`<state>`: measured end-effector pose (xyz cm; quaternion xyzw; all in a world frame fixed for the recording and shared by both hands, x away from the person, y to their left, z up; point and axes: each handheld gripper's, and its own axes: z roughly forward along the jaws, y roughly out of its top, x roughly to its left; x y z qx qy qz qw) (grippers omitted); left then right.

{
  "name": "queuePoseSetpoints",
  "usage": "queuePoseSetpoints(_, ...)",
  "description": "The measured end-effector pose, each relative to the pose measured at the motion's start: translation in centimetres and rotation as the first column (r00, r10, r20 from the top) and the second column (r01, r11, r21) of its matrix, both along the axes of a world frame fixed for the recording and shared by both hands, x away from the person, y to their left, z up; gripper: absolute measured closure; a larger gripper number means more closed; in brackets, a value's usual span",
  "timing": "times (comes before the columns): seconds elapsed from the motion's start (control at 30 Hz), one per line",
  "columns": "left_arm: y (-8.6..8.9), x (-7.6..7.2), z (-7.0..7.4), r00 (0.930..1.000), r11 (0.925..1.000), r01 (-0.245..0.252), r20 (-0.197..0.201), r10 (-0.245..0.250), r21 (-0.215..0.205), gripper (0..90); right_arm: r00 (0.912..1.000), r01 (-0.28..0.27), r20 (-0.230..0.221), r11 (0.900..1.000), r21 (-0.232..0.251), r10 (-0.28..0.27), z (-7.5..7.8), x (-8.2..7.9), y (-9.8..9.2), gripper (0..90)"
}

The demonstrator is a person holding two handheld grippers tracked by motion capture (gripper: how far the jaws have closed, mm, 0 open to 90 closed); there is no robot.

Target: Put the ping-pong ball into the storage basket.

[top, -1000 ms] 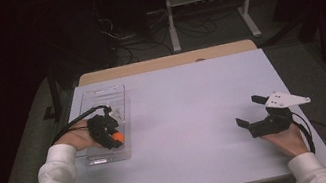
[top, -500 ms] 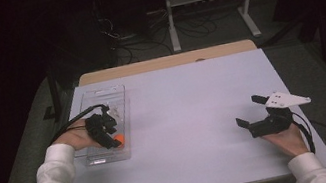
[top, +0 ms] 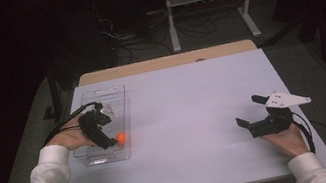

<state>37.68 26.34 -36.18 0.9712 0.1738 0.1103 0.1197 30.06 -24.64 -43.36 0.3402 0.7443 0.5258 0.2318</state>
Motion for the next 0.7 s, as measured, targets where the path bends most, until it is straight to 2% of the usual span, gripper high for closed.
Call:
queuePoseSetpoints(0.1,0.1,-0.1,0.3,0.9993,0.9997,-0.024,0.028,0.024,-0.008,8.4,1.0,0.0,0.001,1.0,-0.001,0.0,0.0,0.0,0.0,0.0)
queuePoseSetpoints(0.17,0.2,-0.2,0.5,0.9989,0.9992,-0.034,0.03,0.035,-0.023,2.4,1.0,0.001,0.001,1.0,-0.002,-0.001,0.0,0.0,0.0,0.0)
queuePoseSetpoints(0.23,0.1,-0.3,0.8,0.9988,0.9985,-0.036,0.033,0.037,-0.042,0.2,1.0,0.002,0.001,1.0,-0.001,-0.002,0.0,0.0,0.0,0.0)
queuePoseSetpoints(0.37,0.2,-0.6,1.5,0.9981,0.9954,-0.042,0.041,0.045,-0.086,0.0,1.0,0.002,0.002,1.0,0.0,-0.002,0.0,0.0,0.0,0.0)
queuePoseSetpoints(0.53,0.4,-1.1,2.0,0.997,0.9929,-0.046,0.056,0.053,-0.11,0.0,1.0,0.004,0.0,1.0,0.001,-0.004,0.0,-0.1,0.0,0.0)
queuePoseSetpoints(0.7,0.2,-1.8,2.5,0.9971,0.9912,-0.028,0.067,0.037,-0.129,0.0,1.0,0.006,0.003,1.0,0.008,-0.006,0.1,-0.2,-0.1,0.0)
